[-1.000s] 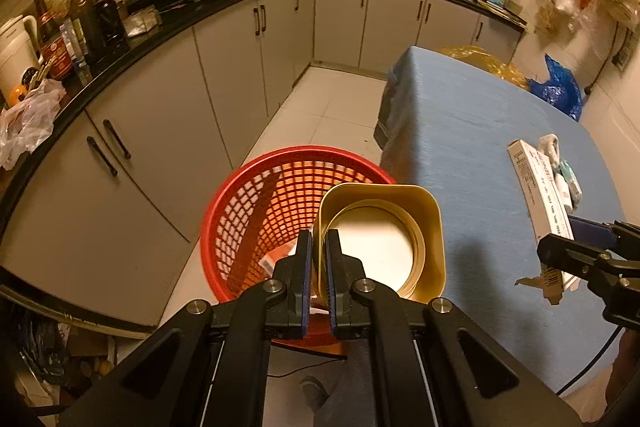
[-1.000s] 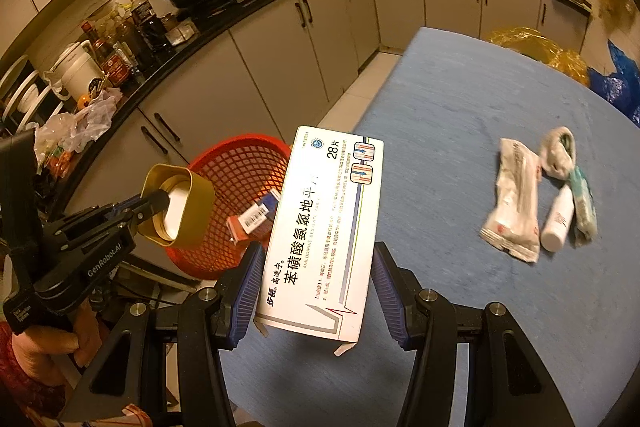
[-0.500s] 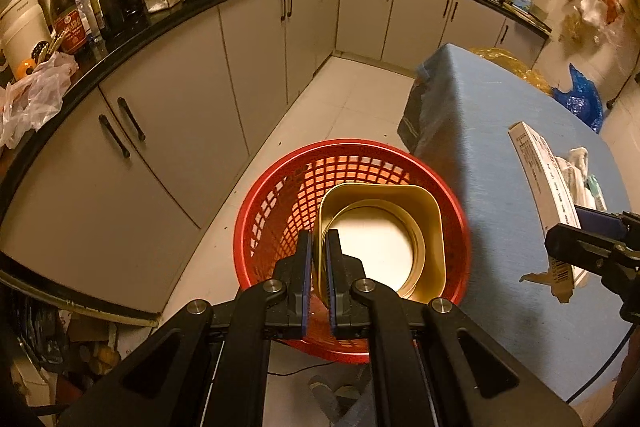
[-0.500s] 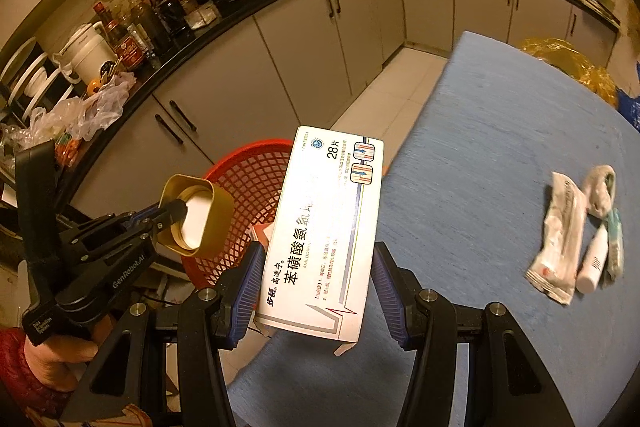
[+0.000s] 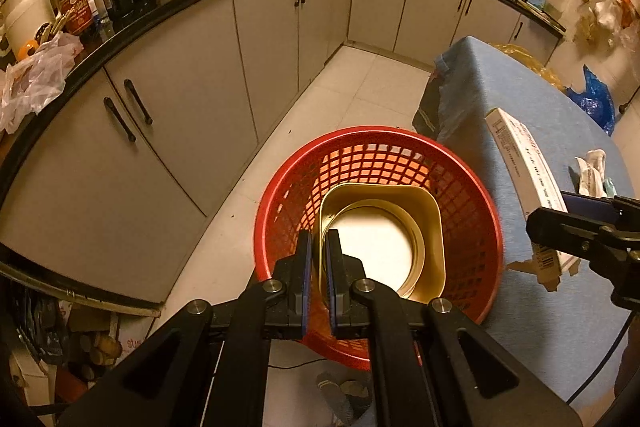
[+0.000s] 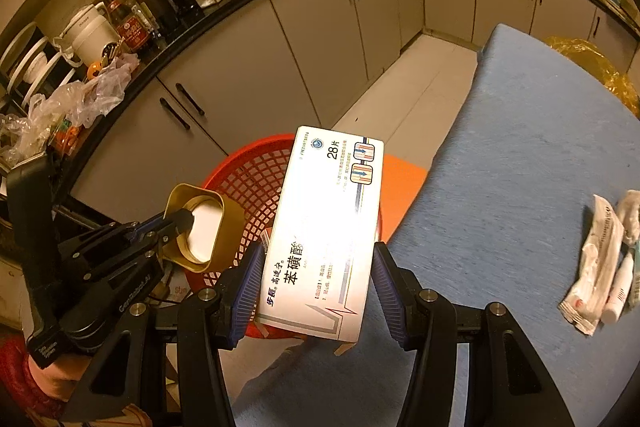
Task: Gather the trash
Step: 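Carry the gold tin and white medicine box over the red basket, then open both tools to drop the tin and box into the basket, then return both tools to the table toward the white plastic wrapper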
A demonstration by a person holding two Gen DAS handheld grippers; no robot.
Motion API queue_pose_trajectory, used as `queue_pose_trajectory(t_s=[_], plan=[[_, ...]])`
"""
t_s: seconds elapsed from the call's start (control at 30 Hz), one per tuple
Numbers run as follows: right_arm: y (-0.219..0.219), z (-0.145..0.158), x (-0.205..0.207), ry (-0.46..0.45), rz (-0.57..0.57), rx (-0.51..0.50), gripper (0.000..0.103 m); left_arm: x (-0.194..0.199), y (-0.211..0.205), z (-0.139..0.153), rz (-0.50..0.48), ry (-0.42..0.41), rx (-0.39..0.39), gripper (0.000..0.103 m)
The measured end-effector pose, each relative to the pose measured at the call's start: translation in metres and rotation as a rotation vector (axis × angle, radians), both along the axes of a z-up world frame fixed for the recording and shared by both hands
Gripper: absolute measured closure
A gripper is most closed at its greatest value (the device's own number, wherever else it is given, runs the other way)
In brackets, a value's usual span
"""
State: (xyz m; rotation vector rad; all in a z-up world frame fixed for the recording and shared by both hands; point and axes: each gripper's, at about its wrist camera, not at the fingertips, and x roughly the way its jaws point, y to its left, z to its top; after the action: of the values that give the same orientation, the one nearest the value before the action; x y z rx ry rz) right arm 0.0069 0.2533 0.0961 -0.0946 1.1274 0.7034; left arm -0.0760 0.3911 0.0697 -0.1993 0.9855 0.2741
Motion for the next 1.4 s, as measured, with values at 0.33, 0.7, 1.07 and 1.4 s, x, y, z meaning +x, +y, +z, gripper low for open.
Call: queue_pose_trajectory(t_s=[0.33,0.7,1.07,1.4], plan=[[0.018,-0.014,0.01,0.018,0.019,-0.028,0.044,0.0,0.01,-0.002,0.022,0.009,-0.006,0.097],[-0.005,0.003,0.01,-0.007,-0.032,-0.002,0.043,0.008,0.005,0.007,0.003,-0.021,-0.002,0.069],[-0.061,0.021,-0.01,-0.02,-0.146,0.036,0.043,0.004,-0.028,0.02,-0.008,-0.044,0.042,0.058],[-0.108,0.026,-0.029,-0.064,-0.195,0.016,0.042,-0.001,-0.069,0.03,-0.038,-0.054,0.072,0.056]])
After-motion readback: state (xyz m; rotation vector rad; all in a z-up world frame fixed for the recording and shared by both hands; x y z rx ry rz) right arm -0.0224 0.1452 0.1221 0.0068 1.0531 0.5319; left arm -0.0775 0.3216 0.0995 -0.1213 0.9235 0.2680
